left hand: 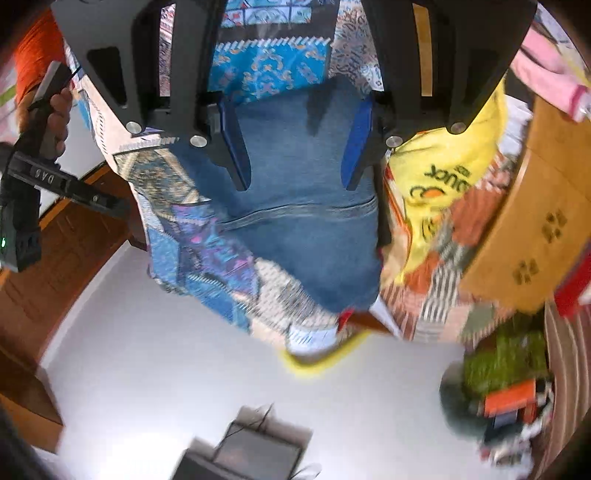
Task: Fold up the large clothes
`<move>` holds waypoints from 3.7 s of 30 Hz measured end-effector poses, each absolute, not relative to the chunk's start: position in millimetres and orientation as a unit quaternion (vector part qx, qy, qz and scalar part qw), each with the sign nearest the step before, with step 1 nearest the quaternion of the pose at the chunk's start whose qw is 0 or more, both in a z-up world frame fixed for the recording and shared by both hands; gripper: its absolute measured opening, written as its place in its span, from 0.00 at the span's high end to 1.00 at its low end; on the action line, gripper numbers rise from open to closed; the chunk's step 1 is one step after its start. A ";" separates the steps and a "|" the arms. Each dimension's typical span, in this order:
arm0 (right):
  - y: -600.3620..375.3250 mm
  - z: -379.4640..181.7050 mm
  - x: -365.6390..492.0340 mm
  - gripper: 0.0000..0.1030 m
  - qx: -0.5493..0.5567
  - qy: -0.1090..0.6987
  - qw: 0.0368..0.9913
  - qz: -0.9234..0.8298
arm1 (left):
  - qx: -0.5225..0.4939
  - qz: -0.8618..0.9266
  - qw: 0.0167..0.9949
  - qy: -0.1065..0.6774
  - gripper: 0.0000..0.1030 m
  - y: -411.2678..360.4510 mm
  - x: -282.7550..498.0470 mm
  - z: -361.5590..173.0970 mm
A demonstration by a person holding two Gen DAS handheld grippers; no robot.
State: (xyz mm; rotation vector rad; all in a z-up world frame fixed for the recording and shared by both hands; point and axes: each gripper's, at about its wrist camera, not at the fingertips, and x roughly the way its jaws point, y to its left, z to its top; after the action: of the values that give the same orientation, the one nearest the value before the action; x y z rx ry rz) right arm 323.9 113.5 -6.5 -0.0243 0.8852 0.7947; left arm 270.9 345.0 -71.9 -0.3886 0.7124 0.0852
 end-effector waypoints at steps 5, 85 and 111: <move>91.2 50.7 268.0 0.63 -0.026 0.337 0.857 0.389 | -0.115 0.046 0.950 0.288 0.53 290.9 218.9 -12.7; -24.6 100.7 65.2 0.00 -0.005 0.126 0.934 0.335 | -0.039 0.173 0.982 0.062 0.01 123.4 13.3 33.1; -26.0 97.2 69.8 0.00 -0.002 0.132 0.934 0.331 | -0.047 0.155 0.984 0.072 0.01 129.6 15.6 31.2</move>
State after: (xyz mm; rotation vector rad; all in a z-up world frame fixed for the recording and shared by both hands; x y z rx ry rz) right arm 69.8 -26.0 97.2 -0.0044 0.2705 0.6765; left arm 15.6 129.6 31.2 -0.0950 0.1444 0.3107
